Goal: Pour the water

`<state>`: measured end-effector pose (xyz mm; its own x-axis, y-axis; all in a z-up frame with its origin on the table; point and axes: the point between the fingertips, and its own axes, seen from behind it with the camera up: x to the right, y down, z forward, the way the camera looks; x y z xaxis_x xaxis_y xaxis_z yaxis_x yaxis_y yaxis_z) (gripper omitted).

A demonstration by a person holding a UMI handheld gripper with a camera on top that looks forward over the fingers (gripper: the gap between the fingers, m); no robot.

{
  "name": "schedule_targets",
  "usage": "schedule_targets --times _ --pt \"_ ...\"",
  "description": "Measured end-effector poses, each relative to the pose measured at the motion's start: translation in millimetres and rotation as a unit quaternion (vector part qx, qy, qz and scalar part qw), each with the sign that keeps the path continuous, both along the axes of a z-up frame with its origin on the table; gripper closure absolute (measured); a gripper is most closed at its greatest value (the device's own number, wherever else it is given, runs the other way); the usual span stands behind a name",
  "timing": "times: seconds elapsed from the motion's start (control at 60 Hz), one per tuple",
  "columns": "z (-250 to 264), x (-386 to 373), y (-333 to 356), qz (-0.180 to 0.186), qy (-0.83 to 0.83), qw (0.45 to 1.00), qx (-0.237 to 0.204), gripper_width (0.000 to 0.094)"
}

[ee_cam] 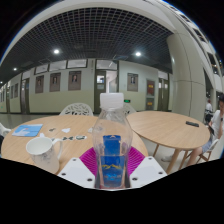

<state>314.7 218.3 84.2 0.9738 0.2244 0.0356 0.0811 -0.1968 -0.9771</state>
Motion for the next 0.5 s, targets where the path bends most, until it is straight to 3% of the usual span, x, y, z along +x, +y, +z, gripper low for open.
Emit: schedule_targets --times 0.067,0.167,0.25,0.267,0.4,0.5 --pt "-2.8 -1.7 1.4 -0.004 0.009 1.0 -0.007 0.0581" --pt "-3.1 -2.3 2.3 -0.003 0.017 1.0 -0.019 0.0434" --pt "-7.3 -1.3 -8.1 -0.003 0.013 0.999 -0.046 0.0098" --pt "-4.3 -0.2 -10.2 -0.003 0.015 0.999 -0.048 0.0065" --pt "8.8 6.6 -57.2 -0.007 0.018 0.998 -0.066 0.0086" --pt "23.6 -1.4 -116.4 0.015 0.006 0.998 -0.061 0.0085"
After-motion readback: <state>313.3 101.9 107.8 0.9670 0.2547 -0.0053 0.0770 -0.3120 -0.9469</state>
